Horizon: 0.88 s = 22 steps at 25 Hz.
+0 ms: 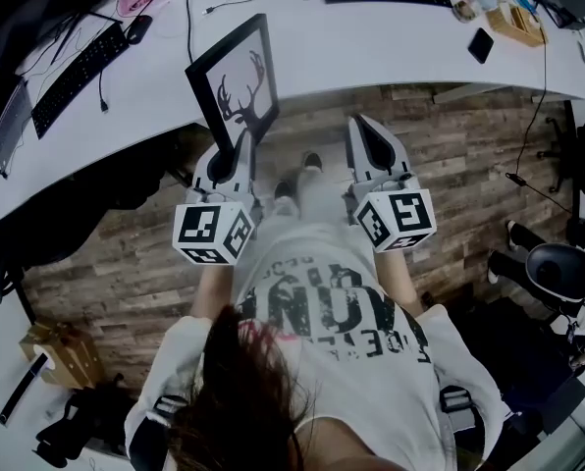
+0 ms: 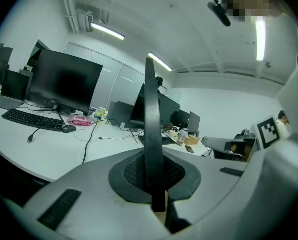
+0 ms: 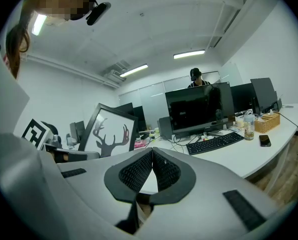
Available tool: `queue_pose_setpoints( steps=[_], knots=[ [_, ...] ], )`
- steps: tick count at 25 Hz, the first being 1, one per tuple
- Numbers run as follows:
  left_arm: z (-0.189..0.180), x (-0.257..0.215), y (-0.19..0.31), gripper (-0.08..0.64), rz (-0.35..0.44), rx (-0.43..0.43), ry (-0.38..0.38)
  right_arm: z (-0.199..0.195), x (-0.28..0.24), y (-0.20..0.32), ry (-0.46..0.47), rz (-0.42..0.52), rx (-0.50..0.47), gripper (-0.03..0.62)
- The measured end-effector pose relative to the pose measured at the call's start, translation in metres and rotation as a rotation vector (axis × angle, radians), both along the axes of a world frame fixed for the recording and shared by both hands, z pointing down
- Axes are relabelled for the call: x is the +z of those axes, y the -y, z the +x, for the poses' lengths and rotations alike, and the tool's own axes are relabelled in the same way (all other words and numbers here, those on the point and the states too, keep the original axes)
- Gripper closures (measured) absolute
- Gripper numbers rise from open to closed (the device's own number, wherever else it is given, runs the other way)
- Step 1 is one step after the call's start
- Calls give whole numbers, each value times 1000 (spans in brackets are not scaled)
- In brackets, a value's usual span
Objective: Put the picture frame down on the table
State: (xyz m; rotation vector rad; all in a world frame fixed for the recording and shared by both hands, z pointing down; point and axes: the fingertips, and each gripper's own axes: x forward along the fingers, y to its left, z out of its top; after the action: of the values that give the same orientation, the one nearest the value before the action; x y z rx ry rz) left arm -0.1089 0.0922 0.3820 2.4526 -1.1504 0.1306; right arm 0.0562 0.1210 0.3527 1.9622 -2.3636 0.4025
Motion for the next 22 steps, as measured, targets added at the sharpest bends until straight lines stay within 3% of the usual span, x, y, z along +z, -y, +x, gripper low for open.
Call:
queue_pose_setpoints(
  steps=[11,22],
  knots=[
    [30,7,53,552,-51,-67,-24,36,9,65,11,-39,-59,591],
    [62,4,118,552,-39,-139,-20,80,8,146,16,-47,-116,591]
  ],
)
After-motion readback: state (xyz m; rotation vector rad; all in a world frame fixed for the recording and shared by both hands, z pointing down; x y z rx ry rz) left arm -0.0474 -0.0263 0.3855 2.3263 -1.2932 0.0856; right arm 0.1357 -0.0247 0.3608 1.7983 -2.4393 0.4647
